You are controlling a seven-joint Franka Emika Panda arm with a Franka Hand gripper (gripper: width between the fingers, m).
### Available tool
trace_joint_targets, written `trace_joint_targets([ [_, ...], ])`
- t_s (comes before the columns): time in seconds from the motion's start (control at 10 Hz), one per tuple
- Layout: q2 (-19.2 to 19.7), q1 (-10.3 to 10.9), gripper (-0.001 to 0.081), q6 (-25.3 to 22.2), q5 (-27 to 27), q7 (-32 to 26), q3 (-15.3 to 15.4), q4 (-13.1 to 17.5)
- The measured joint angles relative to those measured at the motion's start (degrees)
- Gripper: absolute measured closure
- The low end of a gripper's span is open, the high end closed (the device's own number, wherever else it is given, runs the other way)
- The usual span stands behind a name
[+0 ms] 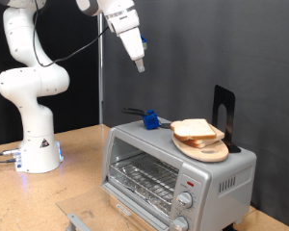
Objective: Make a piece of toast with the oven
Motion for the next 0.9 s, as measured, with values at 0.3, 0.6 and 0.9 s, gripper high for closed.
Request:
trace_joint_targets([
  [0.3,0.32,0.01,0.0,-0.21,0.14,-0.09,0.0,0.0],
  [0.6,0.68,0.0,0.0,2.18,-0.15,-0.08,0.49,-1.24],
  [0.9,2.57,-0.04,0.0,7.87,-0.53,-0.58,2.12,-4.16],
])
